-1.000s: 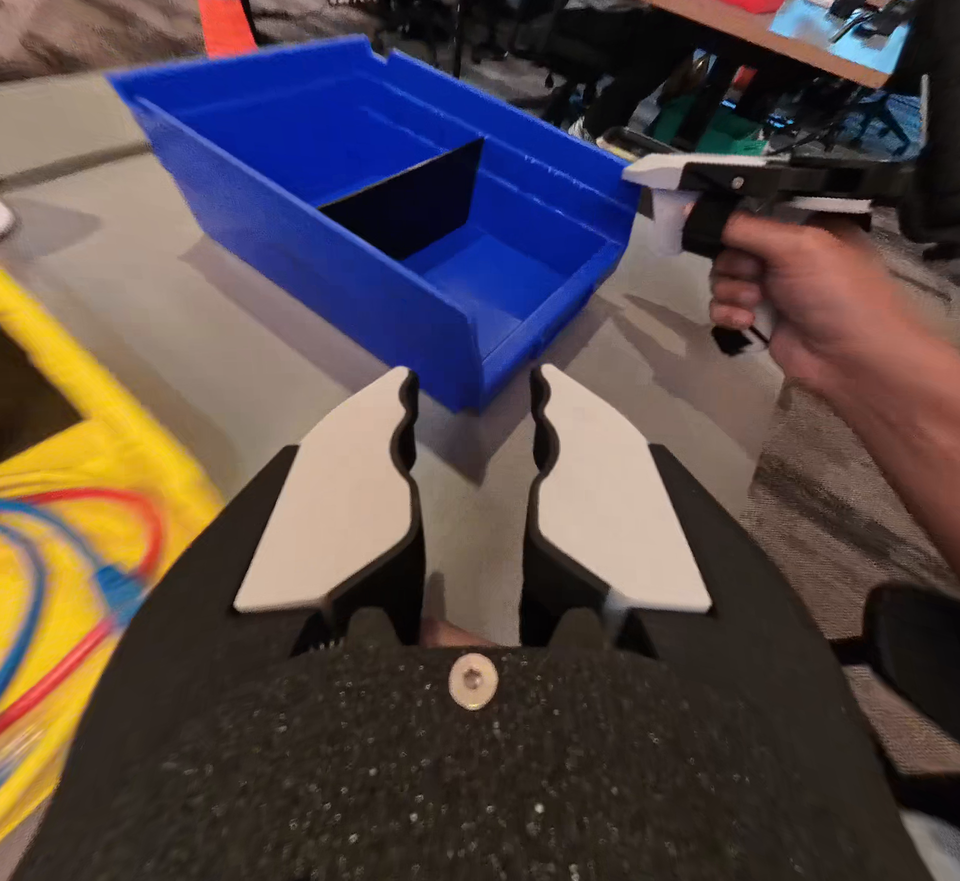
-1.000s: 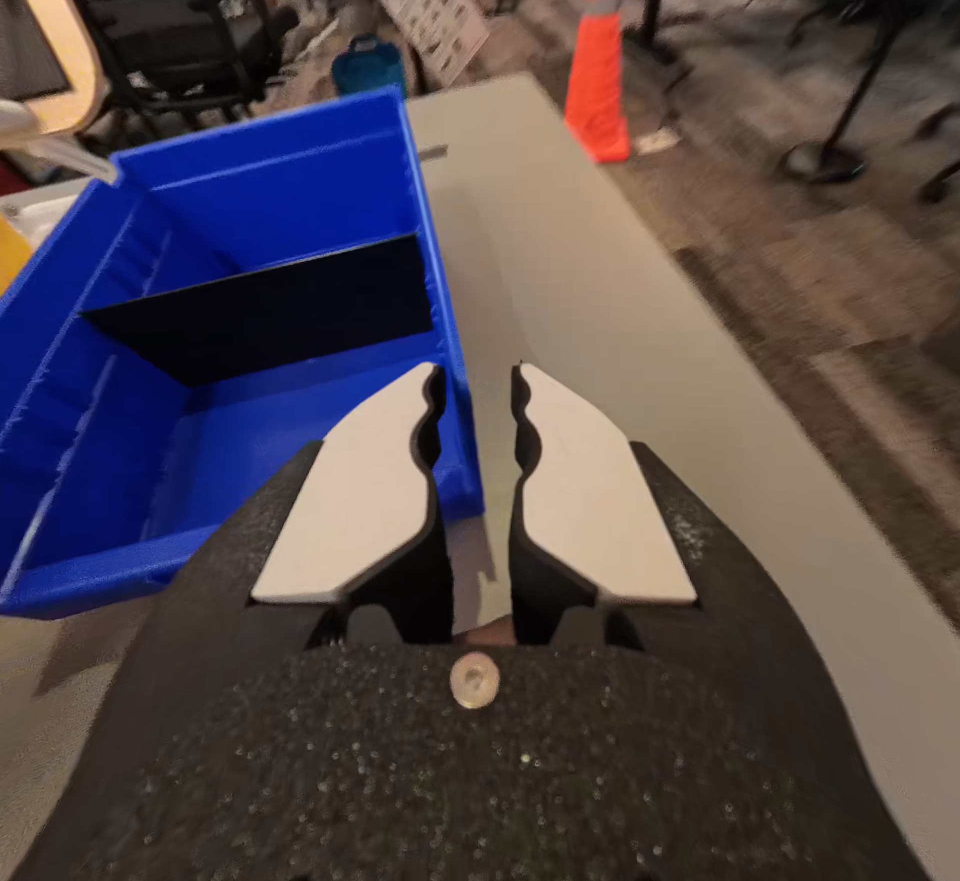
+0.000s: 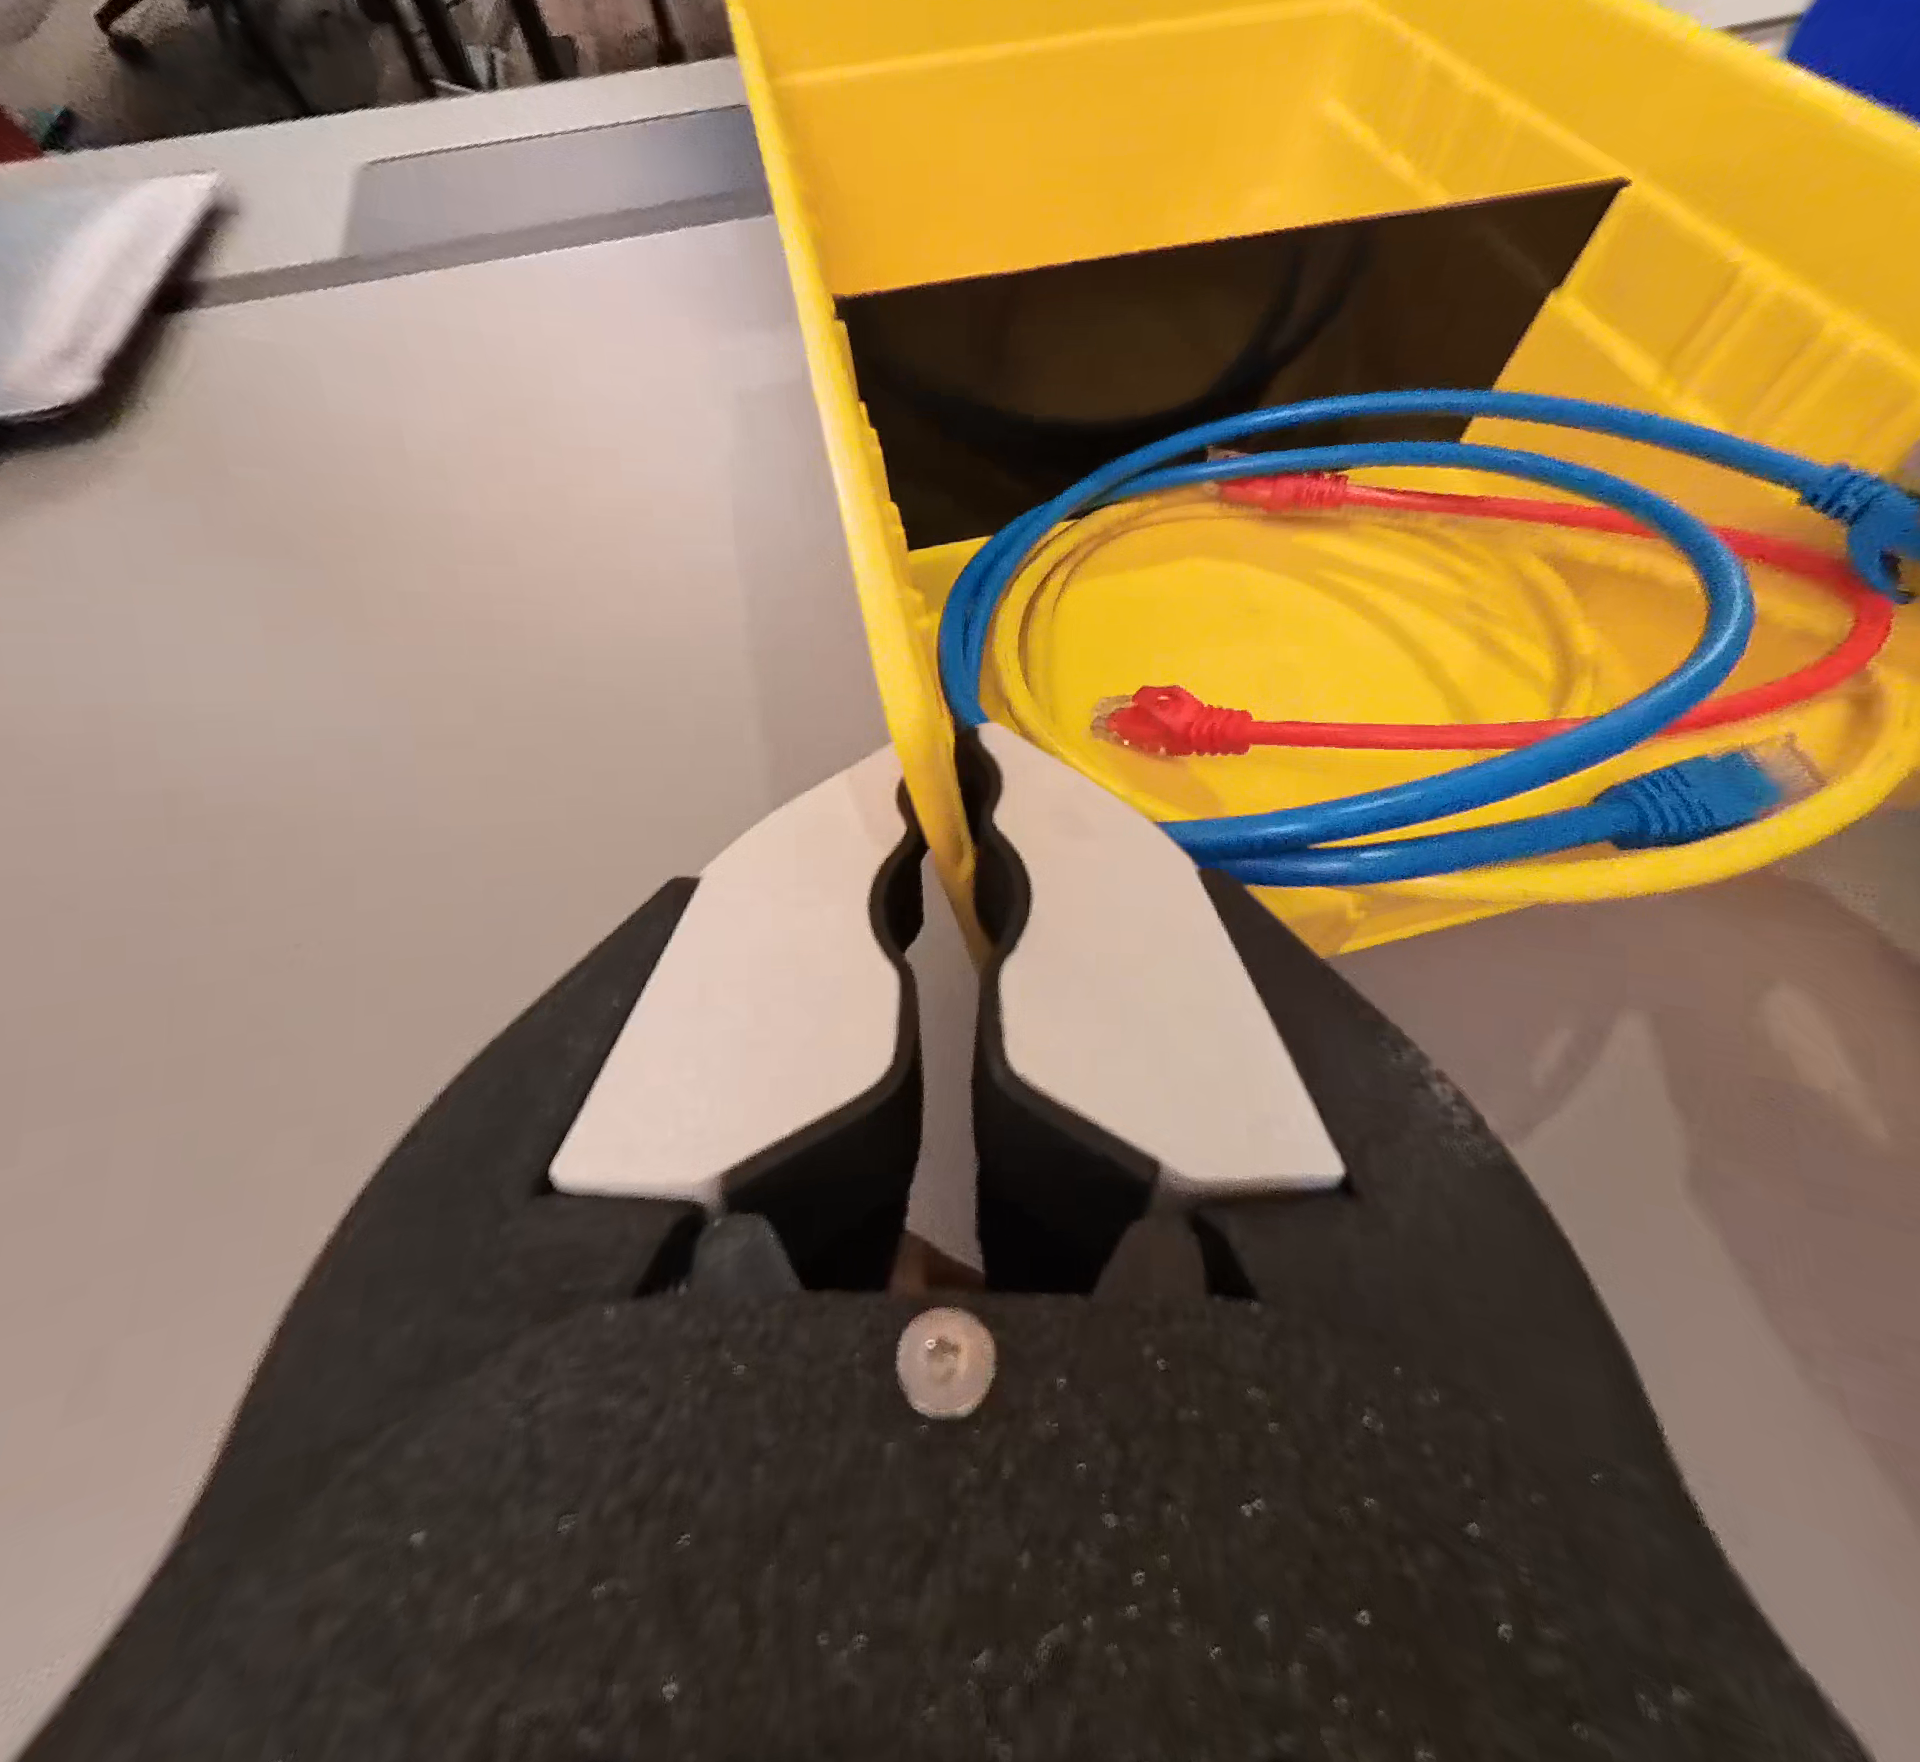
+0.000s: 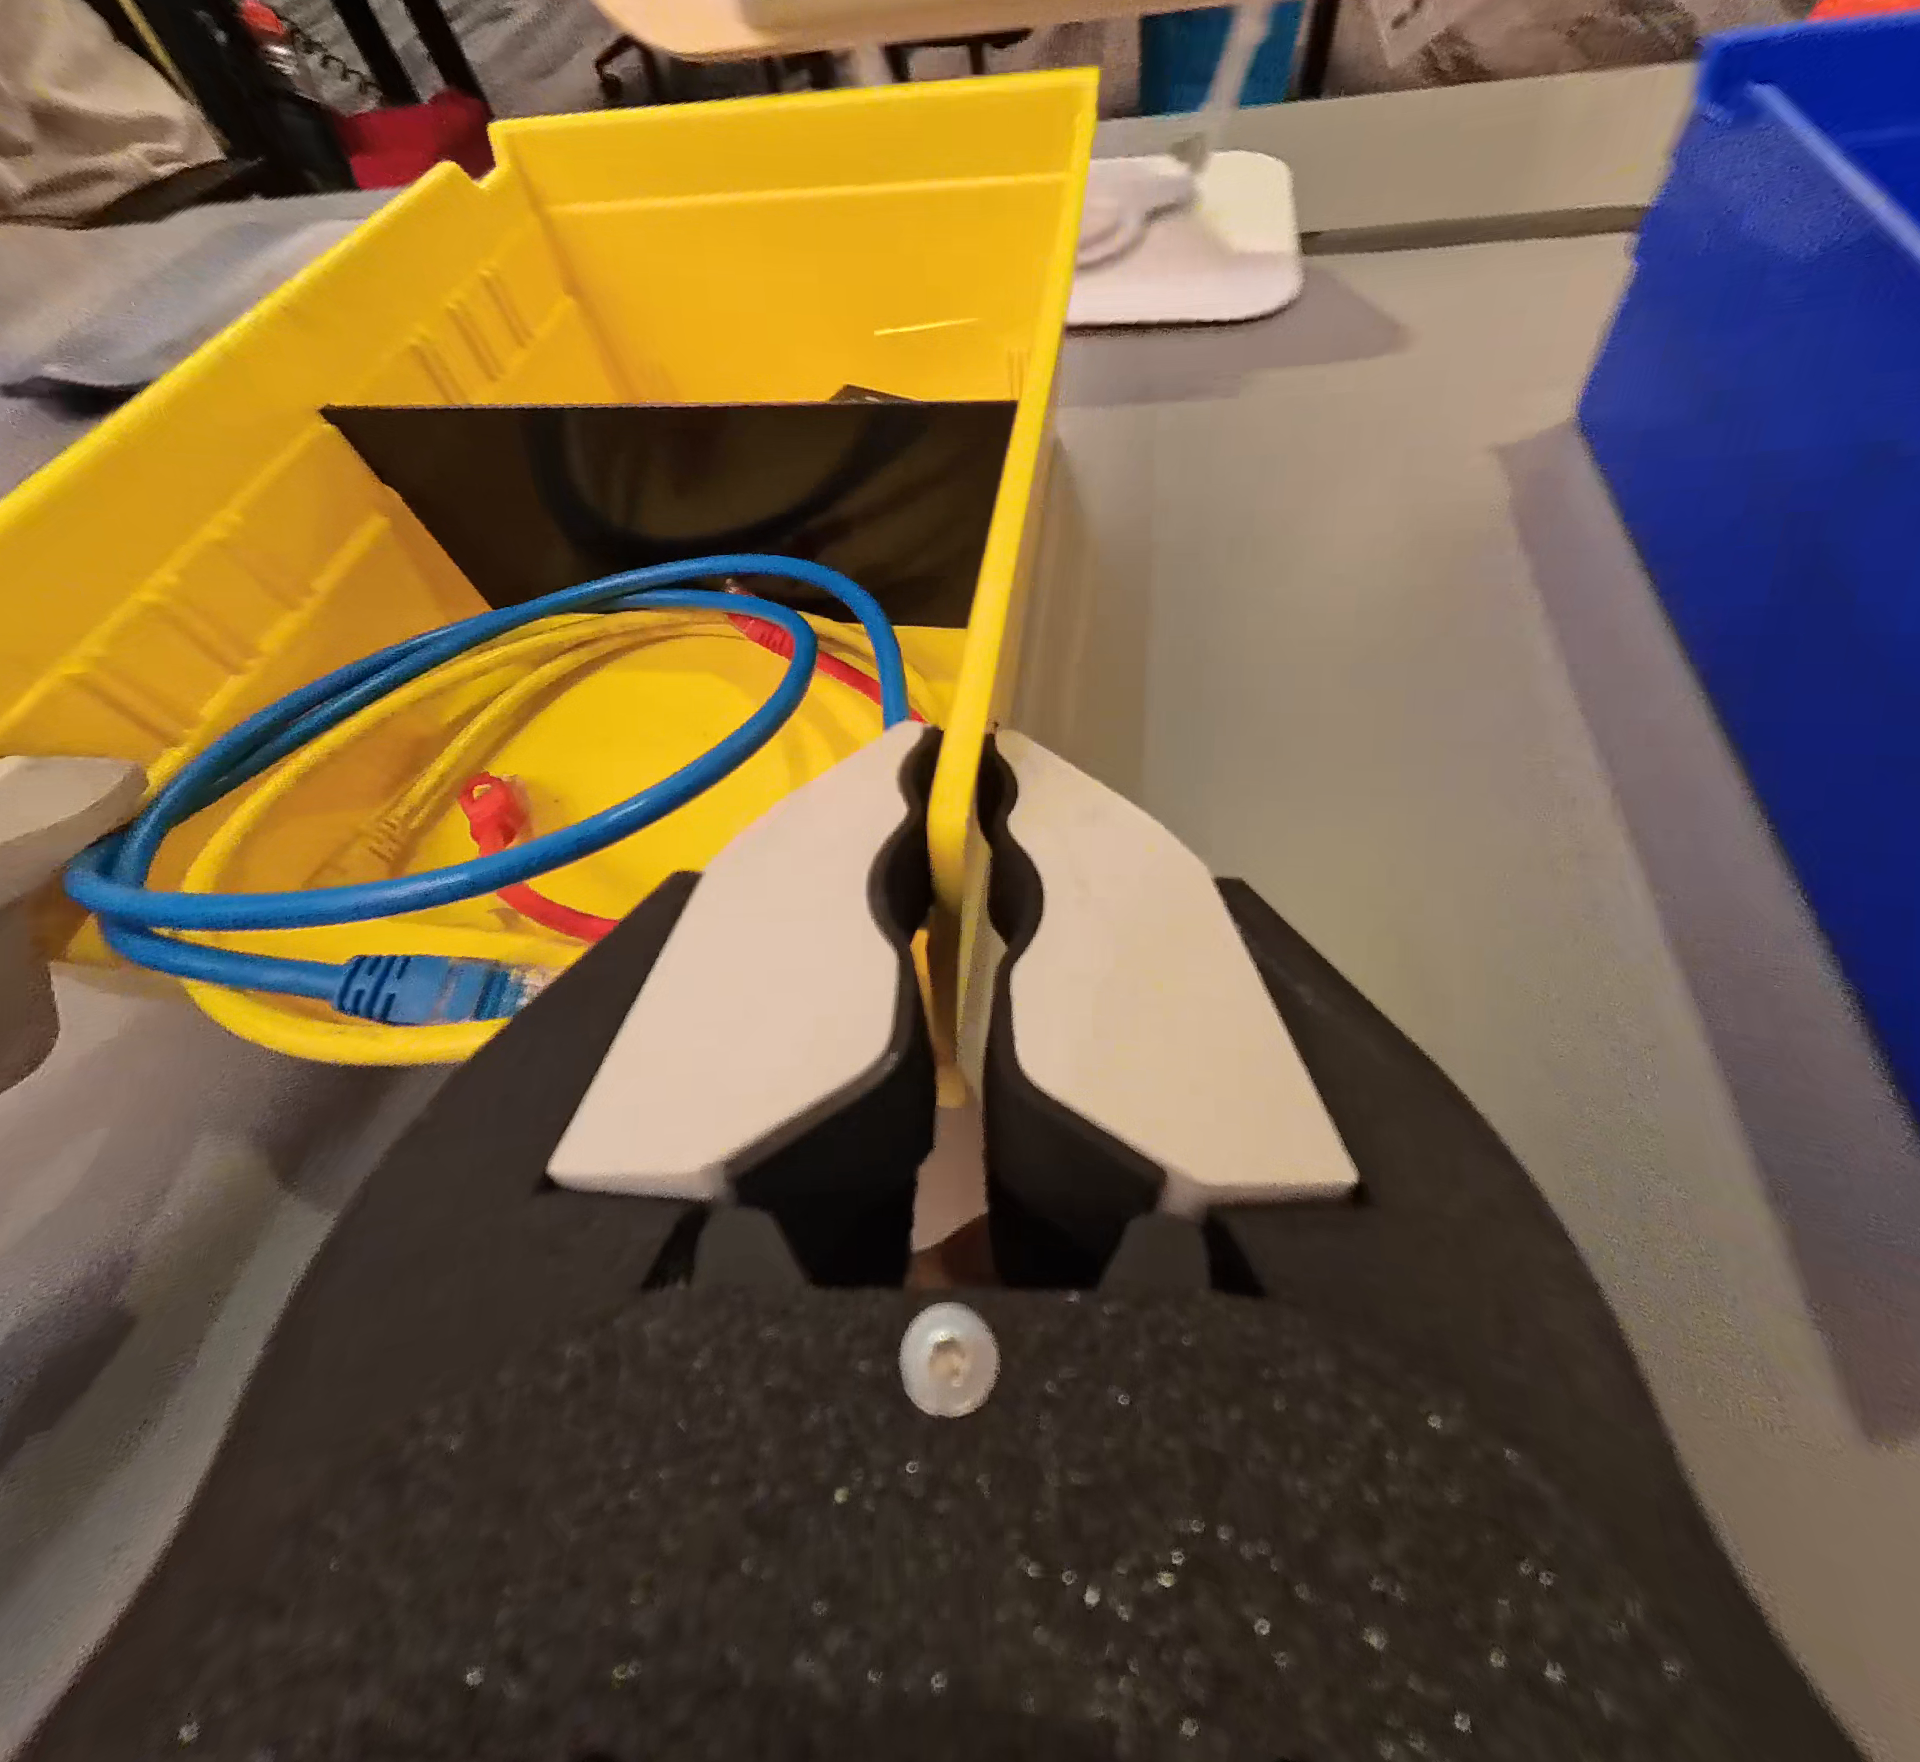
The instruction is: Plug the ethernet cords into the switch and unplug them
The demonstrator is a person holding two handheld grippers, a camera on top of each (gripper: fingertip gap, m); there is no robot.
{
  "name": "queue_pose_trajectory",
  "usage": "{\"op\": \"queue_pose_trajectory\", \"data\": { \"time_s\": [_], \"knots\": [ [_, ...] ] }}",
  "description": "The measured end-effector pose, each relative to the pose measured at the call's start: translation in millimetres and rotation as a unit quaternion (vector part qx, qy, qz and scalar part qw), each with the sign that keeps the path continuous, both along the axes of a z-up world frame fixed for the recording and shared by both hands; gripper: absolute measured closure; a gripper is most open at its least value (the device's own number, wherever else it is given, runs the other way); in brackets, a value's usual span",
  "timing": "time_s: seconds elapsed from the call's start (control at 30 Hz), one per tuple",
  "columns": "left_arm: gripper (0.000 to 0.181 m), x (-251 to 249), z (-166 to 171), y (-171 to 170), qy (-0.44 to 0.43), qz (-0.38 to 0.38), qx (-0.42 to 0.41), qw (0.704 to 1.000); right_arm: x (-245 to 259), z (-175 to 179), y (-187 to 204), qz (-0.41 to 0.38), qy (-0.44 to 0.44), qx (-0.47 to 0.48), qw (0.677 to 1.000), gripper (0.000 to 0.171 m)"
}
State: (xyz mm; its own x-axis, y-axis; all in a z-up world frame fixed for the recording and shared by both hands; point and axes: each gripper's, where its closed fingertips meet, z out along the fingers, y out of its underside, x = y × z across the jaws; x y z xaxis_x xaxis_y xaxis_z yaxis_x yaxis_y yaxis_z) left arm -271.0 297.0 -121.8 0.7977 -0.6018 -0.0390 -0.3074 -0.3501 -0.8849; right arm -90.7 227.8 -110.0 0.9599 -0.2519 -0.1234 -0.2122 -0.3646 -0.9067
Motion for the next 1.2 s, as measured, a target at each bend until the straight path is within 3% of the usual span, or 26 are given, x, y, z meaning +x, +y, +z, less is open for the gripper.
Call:
{"op": "queue_pose_trajectory", "data": {
  "time_s": [0.27,0.4,0.53,0.67,0.77,0.83,0.9,0.97,1.07,1.13,1.2],
  "knots": [
    [0.179,-134,16,51,-0.009,0.073,0.035,0.997,-131,2,59,0.051,-0.015,0.023,0.998,0.164],
    [0.178,-159,-4,66,-0.001,0.081,0.001,0.997,-156,-17,79,0.062,0.010,0.004,0.998,0.164],
    [0.176,-161,-15,64,-0.047,0.075,-0.037,0.995,-162,-15,79,0.097,0.020,0.001,0.995,0.159],
    [0.172,-164,-5,64,-0.046,0.075,-0.020,0.996,-178,-4,51,0.220,0.076,-0.011,0.973,0.145],
    [0.156,-180,37,55,-0.109,0.094,0.018,0.989,-188,16,0,0.380,0.143,-0.024,0.913,0.135],
    [0.156,-197,80,45,-0.165,0.109,0.070,0.978,-155,32,-32,0.434,0.141,-0.019,0.889,0.129],
    [0.156,-202,109,34,-0.182,0.116,0.097,0.972,-94,47,-49,0.415,0.086,0.004,0.906,0.121],
    [0.153,-169,120,20,-0.175,0.075,0.078,0.978,-16,59,-63,0.350,0.018,0.024,0.936,0.120],
    [0.145,-53,118,-19,-0.193,-0.060,0.004,0.979,119,80,-91,0.198,-0.058,0.062,0.977,0.121],
    [0.139,43,108,-63,-0.217,-0.169,-0.061,0.959,212,85,-121,0.093,-0.089,0.072,0.989,0.123],
    [0.131,134,88,-115,-0.208,-0.282,-0.125,0.928,284,78,-155,0.043,-0.062,0.043,0.996,0.121]
  ]
}}
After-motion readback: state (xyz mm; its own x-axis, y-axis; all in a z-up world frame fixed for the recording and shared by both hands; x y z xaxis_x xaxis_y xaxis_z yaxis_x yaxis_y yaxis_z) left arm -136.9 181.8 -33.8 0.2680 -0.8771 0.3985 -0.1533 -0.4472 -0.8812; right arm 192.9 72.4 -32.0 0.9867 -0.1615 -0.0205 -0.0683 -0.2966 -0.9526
